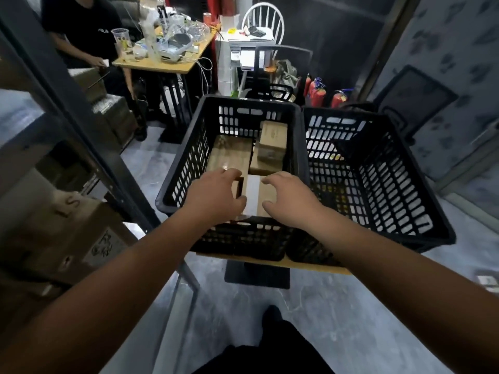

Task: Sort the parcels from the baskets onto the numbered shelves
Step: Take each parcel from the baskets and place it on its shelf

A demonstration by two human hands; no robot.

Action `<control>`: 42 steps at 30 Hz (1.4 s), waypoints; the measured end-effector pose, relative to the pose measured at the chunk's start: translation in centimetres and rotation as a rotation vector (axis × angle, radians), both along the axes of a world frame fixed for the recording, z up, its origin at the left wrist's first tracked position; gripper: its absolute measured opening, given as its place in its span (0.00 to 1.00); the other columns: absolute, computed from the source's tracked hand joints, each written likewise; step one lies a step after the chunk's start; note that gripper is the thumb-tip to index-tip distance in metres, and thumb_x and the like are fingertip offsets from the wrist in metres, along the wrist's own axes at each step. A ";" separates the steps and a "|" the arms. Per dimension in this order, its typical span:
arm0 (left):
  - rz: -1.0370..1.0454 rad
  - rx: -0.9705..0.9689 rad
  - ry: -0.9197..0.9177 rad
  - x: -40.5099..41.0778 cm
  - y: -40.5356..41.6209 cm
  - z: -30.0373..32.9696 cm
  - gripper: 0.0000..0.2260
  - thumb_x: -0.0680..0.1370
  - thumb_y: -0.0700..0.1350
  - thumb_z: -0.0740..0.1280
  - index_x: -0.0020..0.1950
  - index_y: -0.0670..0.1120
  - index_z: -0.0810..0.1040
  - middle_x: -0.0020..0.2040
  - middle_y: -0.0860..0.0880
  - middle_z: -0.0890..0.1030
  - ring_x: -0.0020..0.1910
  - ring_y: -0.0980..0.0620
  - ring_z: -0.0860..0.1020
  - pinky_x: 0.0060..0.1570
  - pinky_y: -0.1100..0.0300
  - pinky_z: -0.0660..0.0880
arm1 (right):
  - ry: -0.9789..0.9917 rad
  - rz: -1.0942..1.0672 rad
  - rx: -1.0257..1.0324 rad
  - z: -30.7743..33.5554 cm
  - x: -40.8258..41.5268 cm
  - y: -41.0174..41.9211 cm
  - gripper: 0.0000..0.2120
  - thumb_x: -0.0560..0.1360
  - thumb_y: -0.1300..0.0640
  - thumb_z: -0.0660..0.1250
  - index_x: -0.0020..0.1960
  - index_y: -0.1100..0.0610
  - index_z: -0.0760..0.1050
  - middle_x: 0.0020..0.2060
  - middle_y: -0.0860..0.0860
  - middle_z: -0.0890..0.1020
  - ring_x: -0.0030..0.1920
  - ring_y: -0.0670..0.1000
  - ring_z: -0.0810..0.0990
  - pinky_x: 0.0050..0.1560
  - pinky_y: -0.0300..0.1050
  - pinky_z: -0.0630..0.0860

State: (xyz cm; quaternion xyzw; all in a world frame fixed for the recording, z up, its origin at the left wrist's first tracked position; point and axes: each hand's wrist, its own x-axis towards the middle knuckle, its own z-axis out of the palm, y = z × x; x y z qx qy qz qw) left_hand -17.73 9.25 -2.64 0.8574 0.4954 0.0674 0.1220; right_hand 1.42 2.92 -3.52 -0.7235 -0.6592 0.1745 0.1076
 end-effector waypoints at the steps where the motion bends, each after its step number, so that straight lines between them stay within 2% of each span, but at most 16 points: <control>1: -0.001 -0.012 0.009 0.6 1.0 -0.1 0.31 0.77 0.61 0.67 0.79 0.55 0.67 0.72 0.51 0.75 0.69 0.46 0.74 0.62 0.45 0.77 | 0.001 -0.013 -0.012 -0.3 0.3 1.0 0.30 0.77 0.50 0.70 0.78 0.51 0.69 0.74 0.51 0.71 0.74 0.54 0.69 0.71 0.49 0.71; 7: 0.006 -0.006 0.062 4.7 7.3 -1.6 0.34 0.76 0.61 0.68 0.80 0.54 0.65 0.72 0.49 0.76 0.69 0.45 0.75 0.60 0.48 0.77 | -0.047 -0.033 -0.094 -2.0 2.6 8.3 0.29 0.77 0.53 0.69 0.76 0.55 0.69 0.71 0.55 0.71 0.72 0.58 0.70 0.69 0.52 0.73; 13: 0.068 -0.075 0.143 8.4 14.1 -2.5 0.35 0.73 0.62 0.69 0.79 0.54 0.67 0.70 0.47 0.76 0.68 0.43 0.76 0.61 0.46 0.78 | -0.076 -0.042 -0.155 -2.2 5.3 16.3 0.20 0.76 0.51 0.70 0.66 0.55 0.74 0.60 0.55 0.73 0.62 0.58 0.74 0.55 0.49 0.76; 16: 0.095 -0.108 0.167 9.6 17.1 -3.3 0.35 0.73 0.60 0.68 0.79 0.55 0.66 0.70 0.47 0.76 0.68 0.43 0.76 0.60 0.46 0.78 | -0.084 -0.041 -0.190 -2.7 6.1 20.2 0.22 0.76 0.55 0.69 0.68 0.56 0.73 0.62 0.56 0.73 0.63 0.60 0.74 0.61 0.53 0.78; 18: 0.108 -0.129 0.188 10.2 18.7 -4.0 0.35 0.73 0.59 0.68 0.80 0.55 0.66 0.71 0.48 0.76 0.69 0.44 0.76 0.61 0.46 0.78 | -0.097 -0.060 -0.219 -3.3 6.6 22.6 0.21 0.75 0.56 0.68 0.67 0.57 0.73 0.66 0.59 0.71 0.69 0.62 0.71 0.66 0.54 0.75; 20: 0.106 -0.155 0.209 10.7 20.1 -4.7 0.35 0.73 0.59 0.68 0.80 0.55 0.66 0.72 0.48 0.76 0.69 0.44 0.75 0.62 0.46 0.78 | -0.102 -0.102 -0.259 -4.2 6.9 24.5 0.27 0.75 0.57 0.68 0.73 0.60 0.68 0.76 0.64 0.63 0.79 0.65 0.59 0.76 0.57 0.66; 22: 0.108 -0.180 0.231 11.1 21.4 -5.3 0.36 0.73 0.59 0.68 0.80 0.55 0.66 0.72 0.48 0.75 0.70 0.44 0.75 0.63 0.45 0.77 | -0.108 -0.125 -0.298 -4.9 7.0 26.0 0.38 0.76 0.58 0.67 0.82 0.62 0.56 0.83 0.64 0.48 0.83 0.66 0.44 0.82 0.59 0.53; 23: 0.108 -0.187 0.243 11.1 21.7 -5.5 0.36 0.73 0.59 0.68 0.80 0.55 0.65 0.72 0.48 0.75 0.70 0.44 0.75 0.63 0.45 0.77 | -0.122 -0.135 -0.308 -5.1 7.1 26.3 0.42 0.76 0.59 0.66 0.84 0.62 0.49 0.83 0.63 0.44 0.83 0.65 0.40 0.83 0.59 0.49; 25: 0.112 -0.204 0.257 11.3 22.7 -6.2 0.36 0.73 0.59 0.69 0.80 0.55 0.66 0.71 0.48 0.75 0.69 0.44 0.75 0.63 0.46 0.77 | -0.134 -0.146 -0.318 -5.6 7.4 27.1 0.47 0.76 0.59 0.67 0.84 0.63 0.41 0.83 0.63 0.41 0.83 0.65 0.38 0.83 0.60 0.46; 28: 0.118 -0.235 0.255 11.4 23.9 -7.0 0.36 0.73 0.59 0.69 0.80 0.54 0.66 0.72 0.48 0.75 0.70 0.43 0.75 0.62 0.46 0.77 | -0.118 -0.150 -0.335 -6.2 7.6 27.8 0.49 0.76 0.58 0.68 0.84 0.63 0.37 0.83 0.64 0.40 0.83 0.65 0.39 0.83 0.60 0.45; 33: 0.104 -0.226 0.233 11.5 25.6 -7.9 0.36 0.74 0.59 0.70 0.80 0.52 0.66 0.72 0.47 0.75 0.70 0.43 0.75 0.64 0.46 0.76 | -0.139 -0.097 -0.300 -6.8 7.8 28.2 0.46 0.76 0.58 0.68 0.85 0.61 0.44 0.84 0.61 0.45 0.84 0.63 0.43 0.82 0.67 0.45; 37: 0.055 -0.244 0.175 11.3 26.0 -8.5 0.38 0.74 0.58 0.73 0.81 0.50 0.64 0.73 0.46 0.74 0.72 0.44 0.73 0.67 0.46 0.75 | -0.043 -0.035 -0.282 -7.5 7.6 27.8 0.42 0.77 0.54 0.71 0.84 0.55 0.53 0.85 0.54 0.49 0.84 0.58 0.47 0.78 0.77 0.47; 39: 0.040 -0.256 0.142 11.1 25.8 -8.9 0.40 0.73 0.57 0.75 0.82 0.50 0.64 0.74 0.46 0.74 0.72 0.44 0.73 0.68 0.47 0.75 | 0.038 -0.015 -0.227 -7.5 7.8 27.5 0.40 0.75 0.49 0.75 0.81 0.55 0.61 0.84 0.56 0.53 0.83 0.59 0.52 0.80 0.68 0.56; 41: 0.024 -0.251 0.103 11.1 25.4 -9.3 0.40 0.71 0.57 0.76 0.80 0.51 0.66 0.70 0.47 0.76 0.69 0.44 0.75 0.66 0.46 0.76 | 0.111 -0.034 -0.178 -7.5 8.0 26.9 0.40 0.73 0.50 0.77 0.79 0.58 0.65 0.83 0.58 0.55 0.81 0.60 0.57 0.80 0.56 0.61; 42: 0.017 -0.248 0.079 11.0 25.3 -9.5 0.39 0.70 0.57 0.76 0.79 0.53 0.68 0.68 0.48 0.78 0.67 0.45 0.77 0.64 0.46 0.77 | 0.139 -0.059 -0.164 -7.4 8.1 26.7 0.40 0.72 0.52 0.78 0.79 0.59 0.66 0.83 0.58 0.53 0.81 0.60 0.58 0.80 0.53 0.63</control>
